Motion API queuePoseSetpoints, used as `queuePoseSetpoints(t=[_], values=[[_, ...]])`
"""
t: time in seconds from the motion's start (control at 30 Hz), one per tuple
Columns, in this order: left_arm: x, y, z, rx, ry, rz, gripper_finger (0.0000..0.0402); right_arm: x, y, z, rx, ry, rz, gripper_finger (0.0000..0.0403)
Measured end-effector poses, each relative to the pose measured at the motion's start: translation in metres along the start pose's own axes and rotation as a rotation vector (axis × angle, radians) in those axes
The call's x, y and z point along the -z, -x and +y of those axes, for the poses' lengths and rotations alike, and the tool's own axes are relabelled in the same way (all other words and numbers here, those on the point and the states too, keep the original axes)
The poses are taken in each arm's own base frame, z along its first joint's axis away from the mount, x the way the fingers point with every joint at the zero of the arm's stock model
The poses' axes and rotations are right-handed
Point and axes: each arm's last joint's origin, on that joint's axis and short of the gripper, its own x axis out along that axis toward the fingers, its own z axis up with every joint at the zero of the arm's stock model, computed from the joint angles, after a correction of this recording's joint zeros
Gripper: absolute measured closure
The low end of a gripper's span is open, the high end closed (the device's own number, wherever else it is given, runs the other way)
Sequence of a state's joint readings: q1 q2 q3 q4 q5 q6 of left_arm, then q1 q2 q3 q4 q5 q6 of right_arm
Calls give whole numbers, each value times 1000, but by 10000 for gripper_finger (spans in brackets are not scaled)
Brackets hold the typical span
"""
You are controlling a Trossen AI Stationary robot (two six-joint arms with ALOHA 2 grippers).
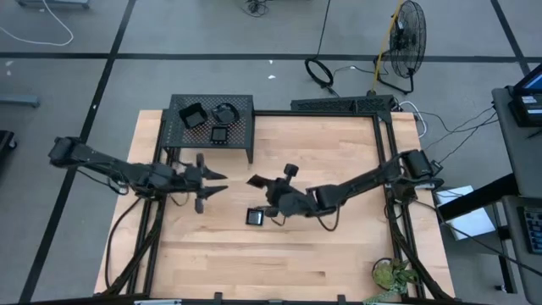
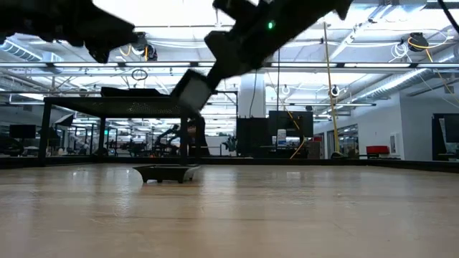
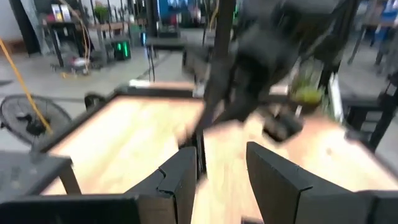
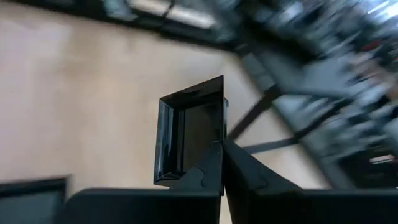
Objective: Pick & Place Mini shaped plates
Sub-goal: Stack the square plate on top of the square plate on the shelf
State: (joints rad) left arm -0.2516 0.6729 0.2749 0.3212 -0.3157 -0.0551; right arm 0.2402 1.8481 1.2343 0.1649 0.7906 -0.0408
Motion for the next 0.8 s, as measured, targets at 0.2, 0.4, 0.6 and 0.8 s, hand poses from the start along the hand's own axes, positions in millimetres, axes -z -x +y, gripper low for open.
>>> queuePoseSetpoints(t=[0.2,0.4,0.6,0.8], values=[[9,-24,-4,-114,-43,31,256,-11,18,8,227,133,-59,402],[5,-50,-11,-190,-127,80,239,-11,21,10,260,153,-57,402],[2,-77,-18,-210,-246,125,186,-11,21,10,260,151,-58,402],[-2,-93,-17,-262,-285,114,176,-11,21,10,259,149,-59,403]])
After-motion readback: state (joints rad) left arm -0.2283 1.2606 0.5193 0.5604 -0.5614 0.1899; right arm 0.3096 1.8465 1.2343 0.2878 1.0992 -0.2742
